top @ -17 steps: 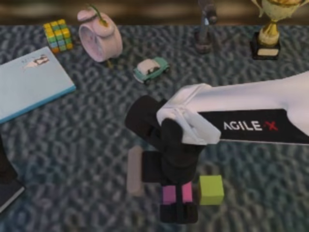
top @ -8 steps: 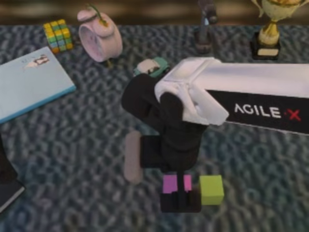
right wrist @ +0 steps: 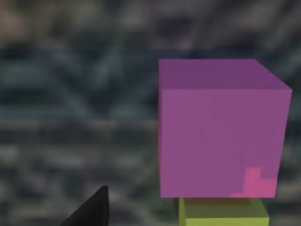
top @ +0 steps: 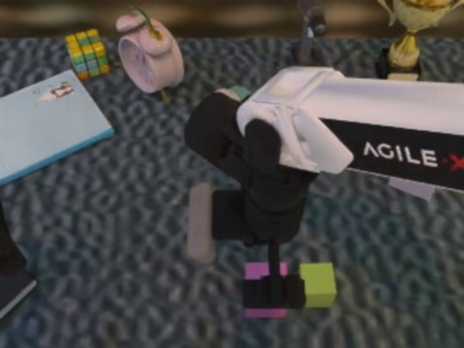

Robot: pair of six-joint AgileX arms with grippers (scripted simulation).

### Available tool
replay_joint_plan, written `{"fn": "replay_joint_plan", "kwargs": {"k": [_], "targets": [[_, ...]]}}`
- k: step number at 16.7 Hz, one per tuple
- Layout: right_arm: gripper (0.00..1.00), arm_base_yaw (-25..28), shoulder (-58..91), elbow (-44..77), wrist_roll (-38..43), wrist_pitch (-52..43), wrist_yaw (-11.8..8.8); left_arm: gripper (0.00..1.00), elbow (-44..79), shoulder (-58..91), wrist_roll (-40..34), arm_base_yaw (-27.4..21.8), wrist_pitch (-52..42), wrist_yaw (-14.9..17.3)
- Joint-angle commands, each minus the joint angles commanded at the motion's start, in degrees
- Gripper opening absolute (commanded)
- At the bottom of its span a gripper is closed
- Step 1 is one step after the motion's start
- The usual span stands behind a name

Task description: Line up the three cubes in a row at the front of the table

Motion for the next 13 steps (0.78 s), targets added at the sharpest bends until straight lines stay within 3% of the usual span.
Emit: {"fn": "replay_joint_plan", "kwargs": {"k": [4, 13], "targets": [[1.00, -8.19, 3.01, 4.66, -2.94, -1.60, 0.11, 1.00, 0.00, 0.00, 0.00, 0.00, 0.00, 0.00], [1.00, -38.26, 12.41, 18.32, -12.55, -6.98, 0.45, 1.00, 0.00, 0.00, 0.00, 0.00, 0.00, 0.00]]}}
